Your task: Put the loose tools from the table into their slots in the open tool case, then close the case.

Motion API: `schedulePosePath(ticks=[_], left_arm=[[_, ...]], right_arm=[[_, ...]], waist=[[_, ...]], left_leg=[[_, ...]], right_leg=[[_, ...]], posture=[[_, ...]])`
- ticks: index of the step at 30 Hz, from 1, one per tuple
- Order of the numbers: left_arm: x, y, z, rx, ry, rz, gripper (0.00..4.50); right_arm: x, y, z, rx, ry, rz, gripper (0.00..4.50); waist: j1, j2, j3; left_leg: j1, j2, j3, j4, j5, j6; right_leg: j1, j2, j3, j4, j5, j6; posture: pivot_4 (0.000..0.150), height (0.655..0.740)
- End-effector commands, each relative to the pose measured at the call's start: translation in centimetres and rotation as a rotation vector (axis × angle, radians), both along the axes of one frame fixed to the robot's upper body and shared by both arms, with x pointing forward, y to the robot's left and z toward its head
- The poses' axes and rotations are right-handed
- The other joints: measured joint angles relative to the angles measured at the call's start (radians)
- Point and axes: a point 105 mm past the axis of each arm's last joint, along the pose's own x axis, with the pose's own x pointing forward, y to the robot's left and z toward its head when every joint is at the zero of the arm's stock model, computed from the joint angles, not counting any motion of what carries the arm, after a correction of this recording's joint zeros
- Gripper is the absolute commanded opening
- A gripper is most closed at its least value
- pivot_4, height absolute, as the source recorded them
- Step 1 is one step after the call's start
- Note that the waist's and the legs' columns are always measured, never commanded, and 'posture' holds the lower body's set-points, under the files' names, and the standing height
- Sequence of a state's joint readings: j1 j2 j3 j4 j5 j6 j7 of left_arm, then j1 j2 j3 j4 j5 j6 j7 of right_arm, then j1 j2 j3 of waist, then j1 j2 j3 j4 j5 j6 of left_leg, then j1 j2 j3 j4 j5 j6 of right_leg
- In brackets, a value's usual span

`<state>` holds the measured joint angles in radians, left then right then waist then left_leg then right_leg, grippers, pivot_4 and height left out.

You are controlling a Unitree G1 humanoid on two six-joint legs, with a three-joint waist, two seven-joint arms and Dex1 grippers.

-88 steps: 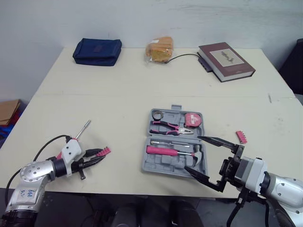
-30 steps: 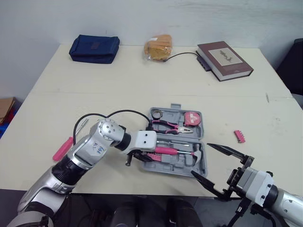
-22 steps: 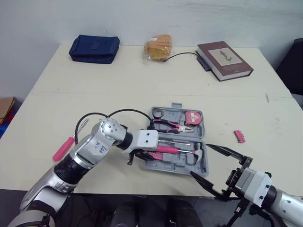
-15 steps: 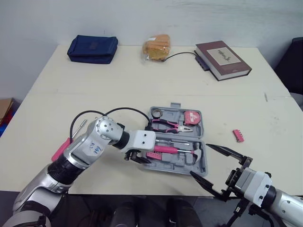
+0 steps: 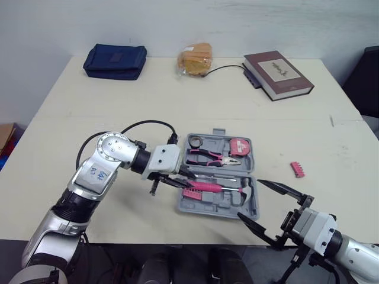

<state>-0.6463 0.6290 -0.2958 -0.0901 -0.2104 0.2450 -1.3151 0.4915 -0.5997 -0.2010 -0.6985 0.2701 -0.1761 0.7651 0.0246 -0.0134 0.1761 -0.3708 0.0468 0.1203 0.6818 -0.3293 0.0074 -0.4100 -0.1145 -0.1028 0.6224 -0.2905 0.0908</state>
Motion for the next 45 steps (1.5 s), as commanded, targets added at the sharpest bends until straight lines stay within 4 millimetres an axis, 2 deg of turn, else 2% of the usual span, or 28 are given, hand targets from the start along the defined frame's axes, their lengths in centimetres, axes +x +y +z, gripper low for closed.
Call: schedulePosePath(ticks=[1,5,16,20,24,27,30,33,35,38,40,43,45], left_arm=[[0.3,-0.6,-1.3,0.026,0.010,0.010,0.02],[0.3,-0.2,-2.9,0.091,0.018,0.011,0.02],[0.2,0.4,-5.7,0.224,0.060,0.088,0.02],[-0.3,1.0,-7.8,0.304,0.082,0.099,0.02],[-0.3,0.8,-9.0,0.289,0.121,0.135,0.02],[0.0,1.5,-11.2,0.320,0.134,0.182,0.02],[0.3,1.9,-11.8,0.296,0.150,0.205,0.02],[0.2,1.2,-11.0,0.201,0.167,0.179,0.02],[0.2,-0.2,-9.0,0.036,0.168,0.147,0.02],[0.4,-0.8,-5.8,-0.162,0.193,0.135,0.02],[1.2,0.6,-3.8,-0.284,0.169,0.166,0.54],[1.5,3.0,-2.2,-0.384,0.146,0.199,1.71],[2.8,6.2,-1.4,-0.432,0.086,0.332,2.67]], right_arm=[[-0.4,0.1,0.2,0.003,-0.032,0.009,4.50],[-0.8,-0.1,-0.1,0.000,-0.032,-0.001,4.50],[-1.6,-0.4,-0.5,0.000,-0.035,-0.017,4.50],[-1.6,-0.4,-0.5,-0.002,-0.036,-0.020,4.50],[-1.5,-0.4,-0.4,-0.003,-0.039,-0.024,4.50],[-1.3,-0.3,-0.1,-0.004,-0.046,-0.026,4.50],[-1.1,-0.3,0.2,-0.005,-0.052,-0.029,4.50],[-1.1,-0.4,0.3,-0.011,-0.051,-0.032,4.50],[-1.0,-0.6,0.5,-0.017,-0.054,-0.045,4.50],[-1.1,-1.5,0.9,-0.028,-0.061,-0.092,4.50],[-1.6,-2.7,1.3,-0.047,-0.055,-0.151,4.50],[-2.3,-4.5,1.6,-0.047,-0.049,-0.239,4.50],[-3.0,-6.7,1.6,-0.045,-0.046,-0.343,4.50]], waist=[[0.002,0.000,0.000],[0.000,0.000,0.000],[-0.001,0.001,-0.001],[-0.001,0.002,-0.003],[-0.001,0.006,-0.009],[0.002,0.006,-0.015],[0.003,0.008,-0.023],[0.001,0.009,-0.028],[0.000,0.011,-0.029],[0.002,0.009,-0.026],[0.001,0.007,-0.022],[-0.001,0.005,-0.019],[-0.002,0.007,-0.018]], left_leg=[[0.000,0.000,0.000,0.000,0.000,0.000],[0.000,0.000,0.000,0.000,0.000,0.000],[0.001,0.001,0.000,0.000,-0.001,0.000],[0.001,0.001,0.000,0.000,-0.001,0.001],[0.003,0.002,0.000,0.000,-0.003,0.004],[0.003,0.002,-0.001,0.000,-0.004,0.005],[0.007,0.003,-0.002,0.000,-0.005,0.007],[0.019,0.005,-0.002,-0.001,-0.011,0.007],[0.019,0.006,-0.001,-0.001,-0.011,0.007],[0.017,0.006,-0.001,-0.001,-0.012,0.006],[0.012,0.006,-0.003,-0.001,-0.012,0.006],[0.010,0.008,-0.003,0.000,-0.011,0.004],[0.011,0.009,-0.003,-0.001,-0.011,0.003]], right_leg=[[0.000,0.000,0.000,0.000,0.000,0.000],[0.000,0.000,0.000,0.000,0.000,0.000],[0.000,0.000,0.000,0.000,0.000,0.000],[0.001,0.000,0.000,0.000,0.000,0.000],[0.002,0.000,0.000,0.000,0.000,0.000],[0.002,0.000,0.000,0.000,0.000,0.000],[0.007,-0.001,0.000,-0.001,0.000,-0.001],[0.019,-0.001,-0.001,-0.003,-0.005,-0.007],[0.019,-0.002,0.000,-0.002,-0.006,-0.009],[0.016,-0.002,0.000,-0.001,-0.005,-0.005],[0.013,-0.001,0.000,0.000,-0.005,-0.004],[0.011,0.000,-0.001,0.000,-0.005,-0.005],[0.011,0.000,-0.002,0.000,-0.005,-0.005]], posture=[[0.150,0.7400],[0.150,0.7400],[0.150,0.7400],[0.150,0.7400],[0.150,0.7400],[0.150,0.7400],[0.150,0.7400],[0.150,0.7400],[0.150,0.7400],[0.150,0.7400],[0.150,0.7400],[0.150,0.7400],[0.150,0.7400]])
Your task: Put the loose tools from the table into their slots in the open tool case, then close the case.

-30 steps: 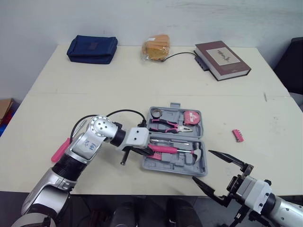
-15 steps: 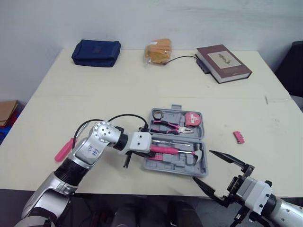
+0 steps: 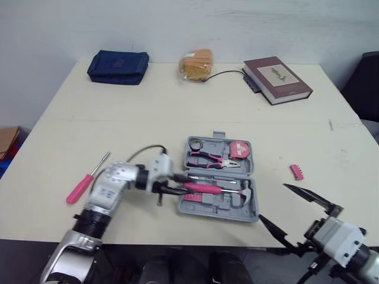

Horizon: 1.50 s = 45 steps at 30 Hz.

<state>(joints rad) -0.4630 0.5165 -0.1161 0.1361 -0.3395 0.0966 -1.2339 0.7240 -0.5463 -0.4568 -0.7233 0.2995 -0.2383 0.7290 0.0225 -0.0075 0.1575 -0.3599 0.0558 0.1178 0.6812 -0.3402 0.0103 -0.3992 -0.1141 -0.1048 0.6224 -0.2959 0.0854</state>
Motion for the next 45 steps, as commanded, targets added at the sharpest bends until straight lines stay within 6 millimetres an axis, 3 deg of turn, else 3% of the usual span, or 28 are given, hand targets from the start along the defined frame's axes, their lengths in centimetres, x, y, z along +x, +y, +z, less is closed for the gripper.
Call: schedulePosePath(ticks=[1,4,8,10,14,20,24,29,34,42,45], left_arm=[[2.0,5.7,1.8,-0.075,-0.086,0.235,3.15],[2.9,11.5,2.1,-0.065,-0.115,0.465,4.48],[2.5,19.0,1.9,-0.036,-0.138,0.751,4.48],[2.0,21.2,1.8,-0.028,-0.137,0.835,4.48],[-0.4,27.5,1.1,0.002,-0.125,1.069,4.48],[-3.6,34.0,1.0,-0.022,-0.086,1.376,4.48],[-5.2,36.4,1.0,-0.045,-0.062,1.504,4.48],[-4.3,35.7,1.5,-0.128,-0.076,1.487,4.48],[-1.9,33.0,2.0,-0.181,-0.089,1.365,4.48],[1.4,25.7,3.5,-0.159,-0.179,1.062,4.48],[2.5,20.8,3.9,-0.131,-0.199,0.838,4.48]], right_arm=[[-1.3,-3.3,1.0,0.006,-0.050,-0.157,4.50],[-2.4,-6.4,0.7,0.024,-0.070,-0.315,4.50],[-4.5,-11.1,-0.3,0.036,-0.110,-0.553,4.50],[-5.3,-12.5,-0.7,0.038,-0.126,-0.629,4.50],[-8.5,-16.1,-2.4,0.051,-0.111,-0.831,4.50],[-12.3,-18.4,-3.9,0.075,-0.089,-0.999,4.50],[-13.7,-18.9,-4.3,0.088,-0.086,-1.055,4.50],[-13.7,-18.8,-4.7,0.102,-0.086,-1.059,4.50],[-11.8,-18.1,-4.1,0.140,-0.142,-1.005,4.50],[-6.6,-14.2,-2.2,0.255,-0.207,-0.814,4.50],[-3.5,-10.4,-1.9,0.359,-0.144,-0.646,4.50]], waist=[[-0.001,0.001,0.001],[-0.008,-0.001,0.003],[-0.010,0.000,0.004],[-0.011,0.000,0.004],[-0.012,-0.001,0.005],[-0.026,0.000,0.007],[-0.030,0.000,0.007],[-0.027,0.000,0.007],[-0.025,0.000,0.007],[-0.031,-0.001,0.006],[-0.029,-0.001,0.006]], left_leg=[[0.001,0.000,0.000,0.000,0.000,0.000],[0.003,0.004,0.002,-0.001,-0.002,-0.002],[0.003,0.007,0.002,-0.002,-0.005,-0.006],[0.002,0.008,0.003,-0.005,-0.005,-0.006],[0.002,0.007,0.008,-0.015,-0.003,-0.009],[0.004,0.008,0.008,-0.018,-0.003,-0.011],[0.005,0.010,0.008,-0.018,-0.006,-0.018],[0.006,0.010,0.008,-0.018,-0.006,-0.019],[0.006,0.009,0.008,-0.019,-0.006,-0.019],[0.007,0.009,0.011,-0.019,-0.004,-0.021],[0.007,0.009,0.012,-0.019,-0.001,-0.016]], right_leg=[[0.000,0.000,0.000,0.000,0.000,0.000],[0.001,0.000,0.000,0.000,-0.001,-0.002],[-0.001,-0.001,0.000,-0.001,-0.002,-0.004],[-0.003,-0.001,0.001,-0.002,-0.003,-0.005],[-0.010,-0.001,0.001,-0.002,-0.004,-0.006],[-0.011,-0.001,0.001,0.000,-0.006,-0.008],[-0.010,-0.001,0.003,0.000,-0.007,-0.008],[-0.011,-0.002,0.010,0.001,-0.007,-0.009],[-0.011,-0.002,0.010,0.001,-0.007,-0.009],[-0.011,0.000,0.012,0.005,-0.007,-0.009],[-0.011,0.000,0.012,0.005,-0.007,-0.009]], posture=[[0.150,0.7400],[0.150,0.7400],[0.150,0.7400],[0.150,0.7400],[0.150,0.7400],[0.150,0.7400],[0.150,0.7400],[0.150,0.7400],[0.150,0.7400],[0.150,0.7400],[0.150,0.7400]])
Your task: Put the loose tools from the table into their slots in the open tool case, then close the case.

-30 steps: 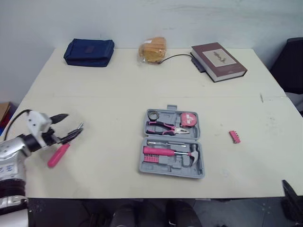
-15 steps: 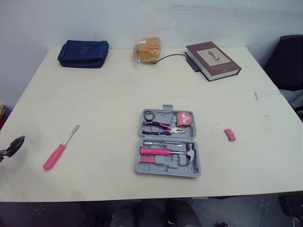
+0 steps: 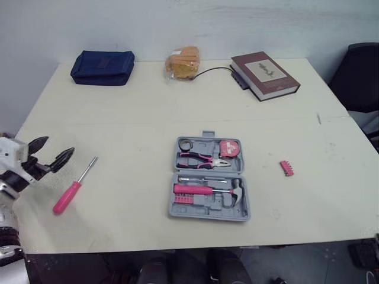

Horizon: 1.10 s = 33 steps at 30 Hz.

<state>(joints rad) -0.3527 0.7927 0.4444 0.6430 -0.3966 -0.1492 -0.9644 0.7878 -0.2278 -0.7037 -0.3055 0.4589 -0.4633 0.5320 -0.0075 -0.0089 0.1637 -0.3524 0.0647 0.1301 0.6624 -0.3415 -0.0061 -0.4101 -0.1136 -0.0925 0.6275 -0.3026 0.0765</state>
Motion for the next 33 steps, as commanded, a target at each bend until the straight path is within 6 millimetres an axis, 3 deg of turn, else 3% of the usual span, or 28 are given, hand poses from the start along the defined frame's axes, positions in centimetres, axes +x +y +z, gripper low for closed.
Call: schedulePosePath(ticks=[1,3,5,7,11,14,22,33], left_arm=[[0.7,-4.7,1.6,0.065,-0.047,-0.225,4.48],[0.7,-7.6,2.0,0.073,-0.050,-0.360,4.48],[0.7,-10.8,2.9,0.045,-0.061,-0.496,4.48],[0.6,-12.4,3.3,0.023,-0.061,-0.560,4.48],[-1.6,-18.3,3.5,0.032,-0.015,-0.850,4.48],[-2.6,-20.5,3.6,0.039,0.000,-0.957,4.48],[-5.2,-23.7,4.0,0.024,0.037,-1.154,4.48],[-5.8,-24.1,3.9,0.019,0.066,-1.187,4.48]], right_arm=[[2.7,2.8,1.3,0.080,-0.014,0.105,4.50],[3.9,2.6,0.7,0.159,0.071,0.054,4.50],[5.6,4.8,1.5,0.153,0.076,0.161,4.50],[6.3,6.2,1.8,0.137,0.091,0.227,4.50],[8.5,5.6,1.0,0.222,0.207,0.150,4.50],[9.8,5.2,1.1,0.242,0.249,0.145,4.50],[12.9,4.8,0.1,0.257,0.365,0.202,4.50],[16.3,4.1,-1.2,0.231,0.411,0.287,4.50]], waist=[[0.003,0.000,0.000],[0.004,0.000,0.000],[0.005,-0.001,0.000],[0.005,-0.001,0.000],[0.004,-0.002,0.001],[0.003,-0.002,0.001],[0.004,-0.003,0.002],[0.004,-0.004,0.003]], left_leg=[[0.000,0.000,0.000,0.000,0.000,0.000],[0.000,0.000,0.001,0.001,0.001,0.000],[-0.001,-0.001,0.001,0.002,0.001,0.002],[-0.001,-0.001,0.000,0.002,0.001,0.002],[-0.001,-0.001,0.001,0.002,0.003,0.000],[-0.001,-0.001,0.003,0.003,0.005,-0.003],[-0.002,-0.001,0.003,0.003,0.003,0.001],[-0.002,-0.003,0.004,0.003,0.005,-0.003]], right_leg=[[0.000,0.000,0.000,0.000,0.000,0.000],[0.000,0.001,0.000,0.000,0.001,0.001],[0.000,0.000,0.001,0.000,0.001,0.001],[0.000,0.001,0.001,0.000,0.001,0.001],[-0.001,0.007,0.001,0.000,0.001,0.001],[-0.001,0.010,0.001,-0.001,0.002,0.003],[-0.001,0.015,0.007,-0.001,0.002,0.003],[-0.002,0.017,0.012,-0.001,0.002,0.003]], posture=[[0.150,0.7400],[0.150,0.7400],[0.150,0.7400],[0.150,0.7400],[0.150,0.7400],[0.150,0.7400],[0.150,0.7400],[0.150,0.7400]])
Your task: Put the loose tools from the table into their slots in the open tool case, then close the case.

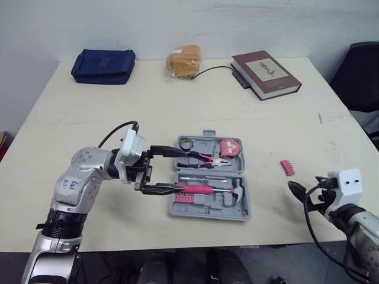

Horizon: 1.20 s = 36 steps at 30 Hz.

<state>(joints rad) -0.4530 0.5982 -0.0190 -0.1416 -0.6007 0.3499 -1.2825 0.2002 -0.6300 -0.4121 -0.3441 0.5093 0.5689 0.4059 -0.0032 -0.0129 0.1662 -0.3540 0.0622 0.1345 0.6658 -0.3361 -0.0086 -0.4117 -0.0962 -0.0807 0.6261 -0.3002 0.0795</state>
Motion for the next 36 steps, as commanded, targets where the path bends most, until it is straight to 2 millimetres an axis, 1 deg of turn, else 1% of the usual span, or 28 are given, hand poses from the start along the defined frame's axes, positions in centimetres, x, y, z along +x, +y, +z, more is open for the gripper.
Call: schedulePosePath(ticks=[1,5,12,17,25,28,29,30,32,34,35,36], left_arm=[[-0.5,-0.2,0.5,-0.011,-0.010,-0.029,4.48],[-0.8,-0.4,0.3,-0.005,0.004,-0.041,4.48],[-1.0,-0.7,0.2,-0.007,0.015,-0.047,4.48],[-1.0,-0.8,0.2,-0.009,0.015,-0.048,4.48],[-0.8,-0.7,0.4,-0.005,0.011,-0.048,4.48],[-0.9,-0.7,0.4,0.000,0.014,-0.058,4.50],[-0.9,-0.7,0.4,0.001,0.015,-0.059,4.50],[-0.9,-0.7,0.4,0.001,0.016,-0.061,4.50],[-0.9,-0.8,0.4,0.004,0.018,-0.067,4.50],[-0.9,-0.8,0.4,0.005,0.020,-0.072,4.50],[-0.9,-0.9,0.4,0.006,0.021,-0.074,4.50],[-0.9,-0.9,0.4,0.006,0.021,-0.075,4.50]], right_arm=[[1.1,-0.2,0.7,-0.050,-0.038,0.023,4.50],[2.6,0.2,0.5,-0.036,-0.036,0.048,4.50],[4.0,-0.2,0.0,-0.019,-0.002,0.046,4.50],[4.2,-0.1,-0.6,0.010,0.025,0.077,4.50],[4.2,0.4,-2.1,0.021,0.070,0.138,4.50],[4.3,0.5,-2.5,0.027,0.079,0.150,3.74],[4.4,0.5,-2.6,0.029,0.080,0.150,3.21],[4.5,0.3,-2.9,0.034,0.085,0.144,2.82],[4.9,0.0,-3.3,0.047,0.086,0.121,1.80],[5.1,0.0,-3.4,0.054,0.080,0.119,0.90],[5.2,0.1,-3.3,0.057,0.077,0.122,0.70],[5.2,0.1,-3.3,0.058,0.076,0.124,0.70]], waist=[[-0.001,0.000,0.000],[-0.002,0.000,0.001],[0.000,0.000,0.002],[0.000,0.000,0.002],[-0.002,0.000,0.002],[-0.003,0.000,0.002],[-0.004,-0.001,0.002],[-0.004,-0.001,0.002],[-0.005,-0.002,0.001],[-0.006,-0.004,0.000],[-0.006,-0.005,0.000],[-0.008,-0.006,0.000]], left_leg=[[0.000,0.000,0.000,0.000,0.000,0.000],[0.000,0.000,0.002,0.000,0.000,0.000],[0.000,0.001,0.003,0.001,0.001,-0.001],[0.000,0.001,0.003,0.001,0.000,-0.001],[0.001,0.001,0.005,0.001,0.000,-0.001],[0.001,0.002,0.006,0.001,0.000,-0.001],[0.002,0.002,0.006,0.001,0.000,-0.001],[0.002,0.002,0.006,0.001,0.000,-0.001],[0.002,0.002,0.007,0.001,0.000,-0.001],[0.002,0.002,0.007,0.001,0.000,-0.001],[0.002,0.002,0.007,0.001,0.000,-0.001],[0.003,0.002,0.007,0.001,0.000,-0.001]], right_leg=[[0.000,0.000,0.000,0.000,0.000,0.000],[0.000,0.000,0.000,0.000,0.000,0.001],[-0.001,0.000,0.001,0.000,0.001,0.001],[-0.001,0.000,0.001,-0.001,0.001,0.002],[-0.001,0.000,0.001,0.000,0.001,0.002],[-0.001,0.000,0.001,0.000,0.001,0.002],[-0.001,0.000,0.002,0.000,0.001,0.002],[-0.001,0.000,0.002,0.000,0.001,0.002],[-0.001,0.001,0.002,0.000,0.001,0.002],[-0.001,0.001,0.002,0.000,0.001,0.002],[-0.001,0.000,0.002,0.000,0.002,0.002],[-0.001,0.000,0.002,0.000,0.002,0.002]], posture=[[0.150,0.7400],[0.150,0.7400],[0.150,0.7400],[0.150,0.7400],[0.150,0.7400],[0.150,0.7400],[0.150,0.7400],[0.150,0.7400],[0.150,0.7400],[0.150,0.7400],[0.150,0.7400],[0.150,0.7400]])
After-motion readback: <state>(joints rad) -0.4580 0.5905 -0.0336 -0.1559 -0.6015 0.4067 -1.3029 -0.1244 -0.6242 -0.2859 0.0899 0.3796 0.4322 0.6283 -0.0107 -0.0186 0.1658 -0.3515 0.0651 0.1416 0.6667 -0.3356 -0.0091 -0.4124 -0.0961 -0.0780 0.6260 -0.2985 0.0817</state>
